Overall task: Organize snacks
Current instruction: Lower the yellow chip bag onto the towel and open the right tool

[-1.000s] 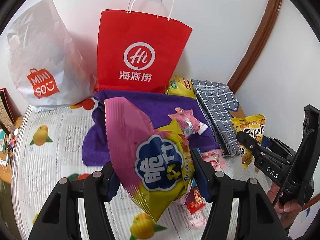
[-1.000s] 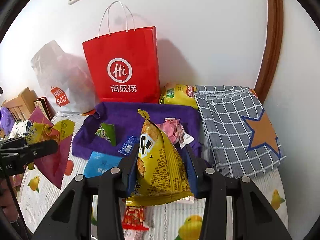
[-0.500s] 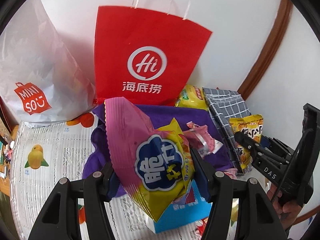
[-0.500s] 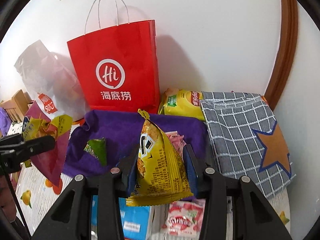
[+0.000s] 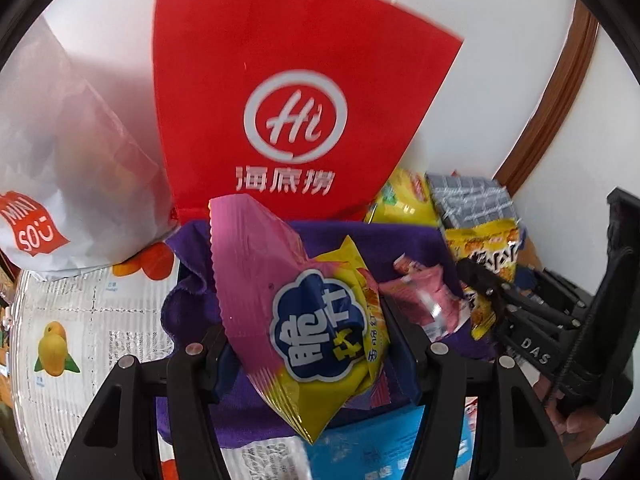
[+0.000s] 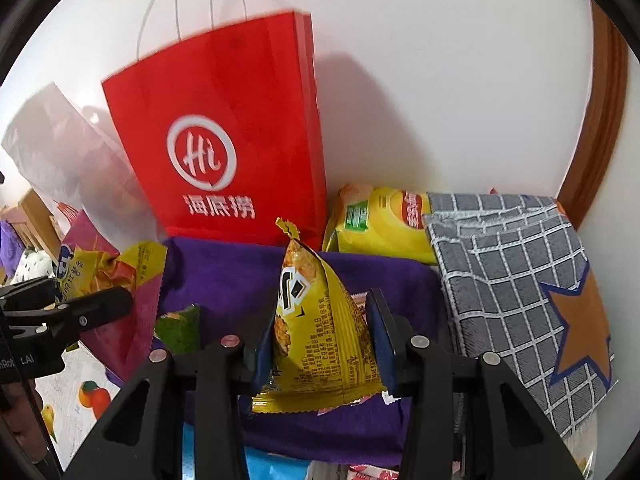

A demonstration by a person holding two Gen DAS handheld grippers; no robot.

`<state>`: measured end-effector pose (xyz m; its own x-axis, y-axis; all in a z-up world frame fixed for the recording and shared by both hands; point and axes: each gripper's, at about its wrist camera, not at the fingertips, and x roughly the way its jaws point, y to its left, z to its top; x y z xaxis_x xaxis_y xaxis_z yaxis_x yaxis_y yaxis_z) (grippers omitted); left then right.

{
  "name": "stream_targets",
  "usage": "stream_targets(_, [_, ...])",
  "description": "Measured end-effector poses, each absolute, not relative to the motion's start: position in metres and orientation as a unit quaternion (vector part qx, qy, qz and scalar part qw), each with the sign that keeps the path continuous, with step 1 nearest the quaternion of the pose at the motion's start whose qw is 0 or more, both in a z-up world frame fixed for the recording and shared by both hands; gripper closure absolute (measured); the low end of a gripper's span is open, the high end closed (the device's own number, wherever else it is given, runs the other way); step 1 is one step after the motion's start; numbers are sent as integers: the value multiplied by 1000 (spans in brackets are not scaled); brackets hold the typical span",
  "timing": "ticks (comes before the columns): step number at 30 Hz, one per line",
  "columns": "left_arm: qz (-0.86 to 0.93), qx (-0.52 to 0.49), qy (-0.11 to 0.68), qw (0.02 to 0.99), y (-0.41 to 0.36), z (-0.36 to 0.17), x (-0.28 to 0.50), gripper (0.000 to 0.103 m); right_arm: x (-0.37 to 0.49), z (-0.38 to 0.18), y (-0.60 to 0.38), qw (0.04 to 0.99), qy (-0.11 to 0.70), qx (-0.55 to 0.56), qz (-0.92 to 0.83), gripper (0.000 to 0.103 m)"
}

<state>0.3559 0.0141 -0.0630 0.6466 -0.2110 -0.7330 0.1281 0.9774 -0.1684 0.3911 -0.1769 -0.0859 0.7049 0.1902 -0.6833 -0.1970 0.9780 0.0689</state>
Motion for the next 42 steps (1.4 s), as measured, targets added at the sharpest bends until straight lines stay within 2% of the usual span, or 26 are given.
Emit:
stream_targets(12, [-88, -57, 441, 891, 19, -90, 373, 42, 414, -123, -179, 900, 420, 1, 117, 61])
stream_targets(32, [-77, -62, 454, 886, 21, -94, 377, 42, 420, -135, -160, 888, 440, -60, 119, 61])
stream_targets(42, [-74, -57, 462, 882, 18, -100, 380, 42, 420, -134, -162, 887, 441, -56, 125, 58])
